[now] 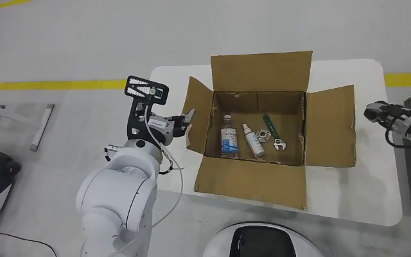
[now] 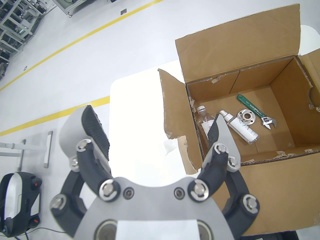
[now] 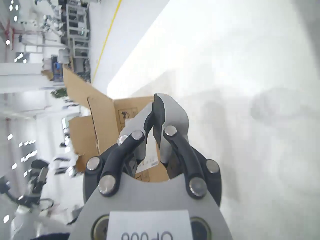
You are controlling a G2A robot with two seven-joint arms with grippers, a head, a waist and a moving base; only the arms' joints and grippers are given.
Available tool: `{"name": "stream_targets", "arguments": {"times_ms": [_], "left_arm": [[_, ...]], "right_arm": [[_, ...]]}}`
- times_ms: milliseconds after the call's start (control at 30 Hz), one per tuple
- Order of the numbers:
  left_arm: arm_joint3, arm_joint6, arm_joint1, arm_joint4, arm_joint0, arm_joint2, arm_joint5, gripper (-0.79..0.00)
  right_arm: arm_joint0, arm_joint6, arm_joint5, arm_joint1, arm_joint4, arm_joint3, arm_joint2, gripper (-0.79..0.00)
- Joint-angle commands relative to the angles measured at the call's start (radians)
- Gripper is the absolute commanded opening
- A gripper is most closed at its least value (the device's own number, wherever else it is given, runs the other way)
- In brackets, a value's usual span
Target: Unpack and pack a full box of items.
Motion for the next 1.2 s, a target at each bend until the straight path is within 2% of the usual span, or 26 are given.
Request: {"name": "stream_targets", "arguments": {"times_ms": [0, 200, 367, 567, 833, 1033, 1167], "left_arm": [[0.000, 0.000, 0.000, 0.000, 0.000, 0.000, 0.000, 0.000], [0.000, 0.000, 0.000, 0.000, 0.000, 0.000, 0.000, 0.000], [0.000, 0.000, 0.000, 0.000, 0.000, 0.000, 0.000, 0.000], [0.000, 0.000, 0.000, 0.000, 0.000, 0.000, 0.000, 0.000], [0.000, 0.000, 0.000, 0.000, 0.000, 0.000, 0.000, 0.000], [0.000, 0.000, 0.000, 0.000, 0.000, 0.000, 0.000, 0.000], [0.000, 0.000, 0.000, 0.000, 0.000, 0.000, 0.000, 0.000]], "right_arm": [[0.001, 0.021, -0.007, 0.001, 0.072, 0.010, -0.024, -0.785], [0.013, 0.121, -0.026, 0.007, 0.270, 0.017, -0.092, -0.785], [0.016, 0.201, -0.064, 0.018, 0.322, -0.047, -0.169, -0.785], [0.016, 0.167, -0.084, 0.031, 0.165, -0.096, -0.331, -0.785], [0.041, 0.097, -0.027, 0.040, 0.007, -0.077, -0.491, -0.785], [0.066, 0.086, 0.046, 0.047, -0.014, -0.053, -0.527, -0.785], [0.073, 0.048, 0.027, 0.054, 0.016, -0.118, -0.484, -0.785]]}}
